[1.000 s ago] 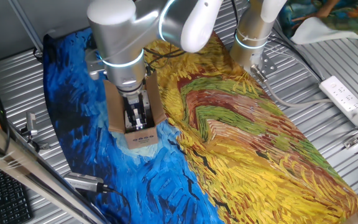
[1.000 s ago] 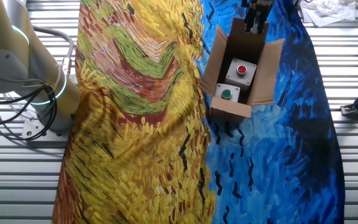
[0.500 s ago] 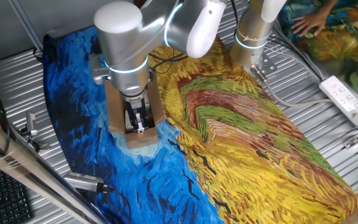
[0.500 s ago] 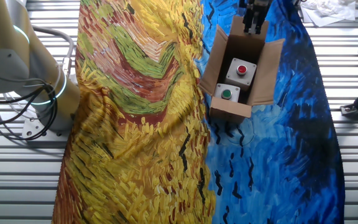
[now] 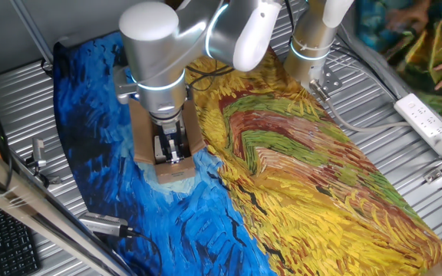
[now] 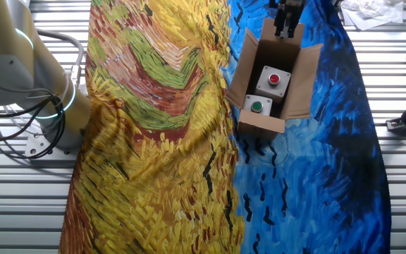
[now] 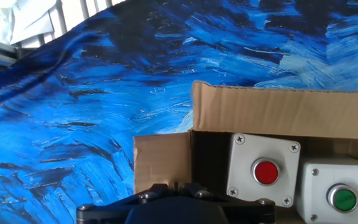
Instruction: Open a box
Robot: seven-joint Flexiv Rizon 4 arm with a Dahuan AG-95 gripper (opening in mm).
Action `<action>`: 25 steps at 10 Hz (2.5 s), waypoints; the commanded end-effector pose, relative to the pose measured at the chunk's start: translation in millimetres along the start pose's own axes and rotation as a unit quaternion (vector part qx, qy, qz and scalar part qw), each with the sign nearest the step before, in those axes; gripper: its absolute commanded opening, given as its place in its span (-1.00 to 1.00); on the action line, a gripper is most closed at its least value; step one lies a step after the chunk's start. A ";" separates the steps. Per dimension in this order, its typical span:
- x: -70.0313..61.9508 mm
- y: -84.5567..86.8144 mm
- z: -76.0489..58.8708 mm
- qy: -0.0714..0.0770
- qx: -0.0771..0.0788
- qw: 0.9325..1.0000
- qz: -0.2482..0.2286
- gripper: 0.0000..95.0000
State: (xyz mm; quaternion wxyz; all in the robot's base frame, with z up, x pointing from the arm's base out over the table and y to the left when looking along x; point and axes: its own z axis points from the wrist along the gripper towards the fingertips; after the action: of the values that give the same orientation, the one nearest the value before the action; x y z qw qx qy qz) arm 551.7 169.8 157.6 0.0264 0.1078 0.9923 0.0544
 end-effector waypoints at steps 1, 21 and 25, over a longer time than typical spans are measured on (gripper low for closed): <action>-0.2 -0.2 -0.6 0.000 0.000 1.000 0.003 -1.00; 5.0 12.1 3.6 0.031 0.006 0.999 -0.019 -1.00; 7.3 17.7 9.7 0.027 0.007 1.000 -0.013 -1.00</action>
State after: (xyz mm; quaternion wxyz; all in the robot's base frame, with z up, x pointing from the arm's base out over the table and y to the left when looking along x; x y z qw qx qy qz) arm 548.2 191.2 148.4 0.0002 0.0928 0.9944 0.0507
